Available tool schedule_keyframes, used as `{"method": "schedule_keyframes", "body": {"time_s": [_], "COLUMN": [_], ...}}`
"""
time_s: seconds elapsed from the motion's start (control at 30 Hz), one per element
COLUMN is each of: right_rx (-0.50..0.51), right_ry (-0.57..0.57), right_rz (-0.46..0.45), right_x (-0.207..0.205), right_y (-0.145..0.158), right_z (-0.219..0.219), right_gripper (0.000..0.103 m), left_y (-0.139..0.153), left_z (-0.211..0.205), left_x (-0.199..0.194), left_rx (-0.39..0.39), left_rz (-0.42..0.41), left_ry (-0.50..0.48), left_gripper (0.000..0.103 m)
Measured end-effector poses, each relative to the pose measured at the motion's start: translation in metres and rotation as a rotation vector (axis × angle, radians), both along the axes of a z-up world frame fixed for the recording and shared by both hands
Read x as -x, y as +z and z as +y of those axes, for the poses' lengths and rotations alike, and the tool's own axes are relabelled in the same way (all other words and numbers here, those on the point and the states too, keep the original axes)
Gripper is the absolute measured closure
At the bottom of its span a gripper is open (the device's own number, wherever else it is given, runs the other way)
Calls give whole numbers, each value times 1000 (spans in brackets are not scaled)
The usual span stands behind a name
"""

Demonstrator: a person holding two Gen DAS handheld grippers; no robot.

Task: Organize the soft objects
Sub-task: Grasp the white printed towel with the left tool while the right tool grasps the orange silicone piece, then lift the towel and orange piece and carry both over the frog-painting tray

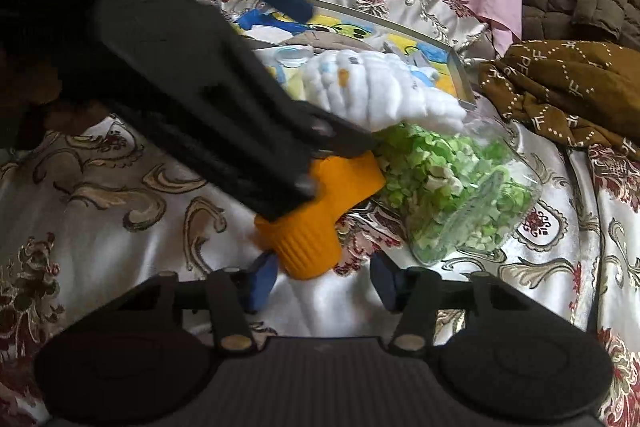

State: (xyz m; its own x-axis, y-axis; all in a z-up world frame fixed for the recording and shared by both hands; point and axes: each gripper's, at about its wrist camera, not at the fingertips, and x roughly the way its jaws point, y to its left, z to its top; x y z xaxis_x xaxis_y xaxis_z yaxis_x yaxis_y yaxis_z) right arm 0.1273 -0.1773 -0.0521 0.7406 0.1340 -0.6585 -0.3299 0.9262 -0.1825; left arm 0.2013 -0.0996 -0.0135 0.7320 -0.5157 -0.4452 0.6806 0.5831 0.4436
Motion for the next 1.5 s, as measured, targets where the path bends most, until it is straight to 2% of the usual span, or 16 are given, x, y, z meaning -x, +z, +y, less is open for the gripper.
{"method": "schedule_keyframes", "body": {"time_s": [0.13,0.23,0.3,0.33,0.47,0.57,0.73,1.03,1.1,1.33,1.5], "right_rx": [-8,-11,-7,-8,-29,-39,-46,-77,-86,-72,-21], "right_ry": [13,23,33,35,38,32,28,22,11,20,68], "right_rz": [-7,-14,-22,-23,-15,-12,-31,-93,-111,-213,-298], "right_x": [0,2,3,3,3,1,4,12,14,22,-1], "right_y": [-1,-2,-2,-2,-2,-1,5,21,29,76,115], "right_z": [2,3,4,4,2,-1,-3,-3,-5,-14,-12], "right_gripper": [55,63,67,68,71,72,77,91,91,92,92], "left_y": [-1,-1,-2,-1,3,13,34,51,60,93,105], "left_z": [-11,-16,-18,-18,-12,1,30,57,64,88,97], "left_x": [-5,-11,-14,-15,-17,-22,-36,-40,-39,-56,-79], "left_rx": [-32,-54,-63,-61,-35,52,248,388,425,543,539], "left_rz": [-16,-7,10,17,27,23,112,186,204,254,204], "left_ry": [-16,-16,-21,-24,-9,71,174,257,263,302,328], "left_gripper": [18,35,55,58,76,84,88,91,91,91,91]}}
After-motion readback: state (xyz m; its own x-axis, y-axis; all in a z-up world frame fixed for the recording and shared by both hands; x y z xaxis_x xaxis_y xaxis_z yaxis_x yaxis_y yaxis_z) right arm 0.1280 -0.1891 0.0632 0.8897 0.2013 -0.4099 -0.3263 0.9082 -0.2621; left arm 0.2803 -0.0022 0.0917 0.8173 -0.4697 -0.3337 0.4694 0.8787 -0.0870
